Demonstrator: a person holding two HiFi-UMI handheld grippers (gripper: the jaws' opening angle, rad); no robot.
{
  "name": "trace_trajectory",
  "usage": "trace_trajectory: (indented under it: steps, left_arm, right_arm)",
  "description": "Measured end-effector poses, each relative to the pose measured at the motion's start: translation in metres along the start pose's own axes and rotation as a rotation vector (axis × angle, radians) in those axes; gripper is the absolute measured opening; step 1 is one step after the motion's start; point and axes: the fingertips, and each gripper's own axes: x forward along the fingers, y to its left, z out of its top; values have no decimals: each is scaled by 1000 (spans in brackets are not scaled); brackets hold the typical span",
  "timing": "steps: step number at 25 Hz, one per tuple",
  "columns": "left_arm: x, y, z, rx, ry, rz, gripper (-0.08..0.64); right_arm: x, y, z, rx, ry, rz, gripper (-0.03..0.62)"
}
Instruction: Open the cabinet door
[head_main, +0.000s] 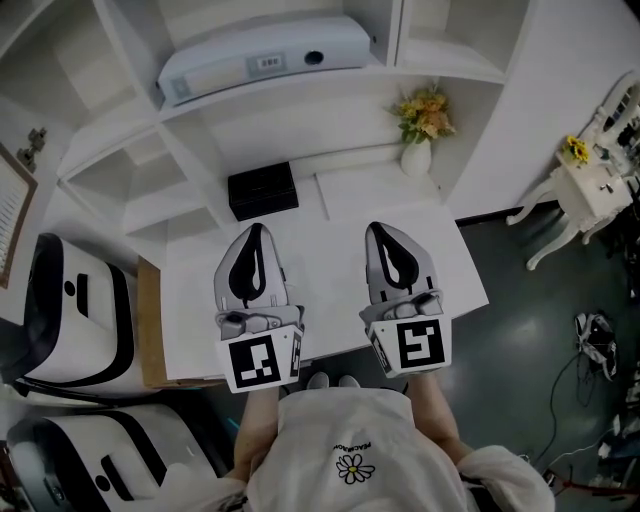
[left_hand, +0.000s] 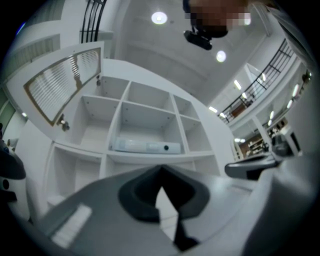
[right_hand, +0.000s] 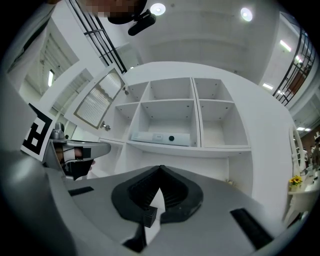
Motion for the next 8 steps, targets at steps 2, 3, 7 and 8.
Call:
trace_trajectory:
  steps: [2,3,7,8]
  left_arm:
    - [-1,3,0,-1,2,2,5]
    - [-1,4,0,-1,4,3,5]
    - [-3,11,-2,-4,6,7,5]
    - [-3,13,-2,-4,7,8,5]
  right_arm:
    - [2,2,0,1,1,1,0]
    - [2,3,0,0,1,2,0]
    - [5,8,-1,2,3,3,0]
    - [6,9,-1,2,4,2,0]
